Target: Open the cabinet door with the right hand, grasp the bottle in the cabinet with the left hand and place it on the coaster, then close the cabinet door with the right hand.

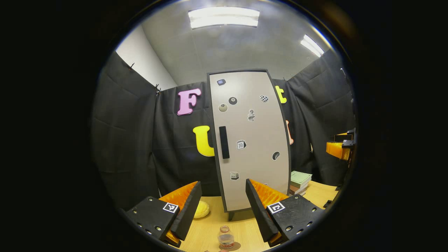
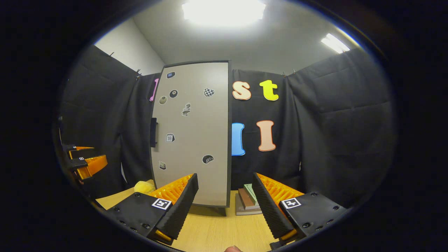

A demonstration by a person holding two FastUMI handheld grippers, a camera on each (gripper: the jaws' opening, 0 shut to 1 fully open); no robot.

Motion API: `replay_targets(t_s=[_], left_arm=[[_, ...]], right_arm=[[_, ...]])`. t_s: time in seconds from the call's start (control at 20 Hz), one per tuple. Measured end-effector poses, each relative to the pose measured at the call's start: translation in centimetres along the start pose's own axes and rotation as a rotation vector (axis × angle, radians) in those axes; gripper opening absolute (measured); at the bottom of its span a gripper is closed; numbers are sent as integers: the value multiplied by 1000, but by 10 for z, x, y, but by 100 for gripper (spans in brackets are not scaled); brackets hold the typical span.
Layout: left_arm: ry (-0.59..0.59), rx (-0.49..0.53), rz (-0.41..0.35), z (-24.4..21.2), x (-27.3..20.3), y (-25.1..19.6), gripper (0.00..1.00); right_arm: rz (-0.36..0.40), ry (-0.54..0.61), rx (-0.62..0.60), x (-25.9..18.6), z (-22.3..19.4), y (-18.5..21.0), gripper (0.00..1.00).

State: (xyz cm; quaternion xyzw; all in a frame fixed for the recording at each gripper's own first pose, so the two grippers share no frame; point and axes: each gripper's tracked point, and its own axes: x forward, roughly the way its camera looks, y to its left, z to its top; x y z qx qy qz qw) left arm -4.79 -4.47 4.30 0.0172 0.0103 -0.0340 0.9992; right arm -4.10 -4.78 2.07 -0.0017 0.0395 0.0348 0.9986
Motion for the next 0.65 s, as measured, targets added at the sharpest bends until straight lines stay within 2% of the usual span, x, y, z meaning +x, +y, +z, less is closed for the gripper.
replay_targets(t_s=[0.25,0.3,0.35,0.4,0.45,0.6,0.65], left_arm=[[-2,-6,11,-1,-6,15,74],[0,-6,13,-2,-7,18,74],[-1,-9,14,-2,-8,20,74],[0,-10,13,-2,-9,23,74],[-1,-10,15,-2,-10,25,74],[-6,-13,19,-3,-11,34,74],[-7,-17,18,-4,-10,35,74]], right_arm=[[-8,-10,-16,-4,5,4,98],[-10,-9,-15,-4,5,5,93],[-13,-11,-17,-5,6,5,98],[-13,-12,-18,-6,6,7,93],[-15,-13,-19,-6,6,9,98],[-16,-21,-19,-8,9,13,98],[-16,-23,-19,-9,11,15,93]])
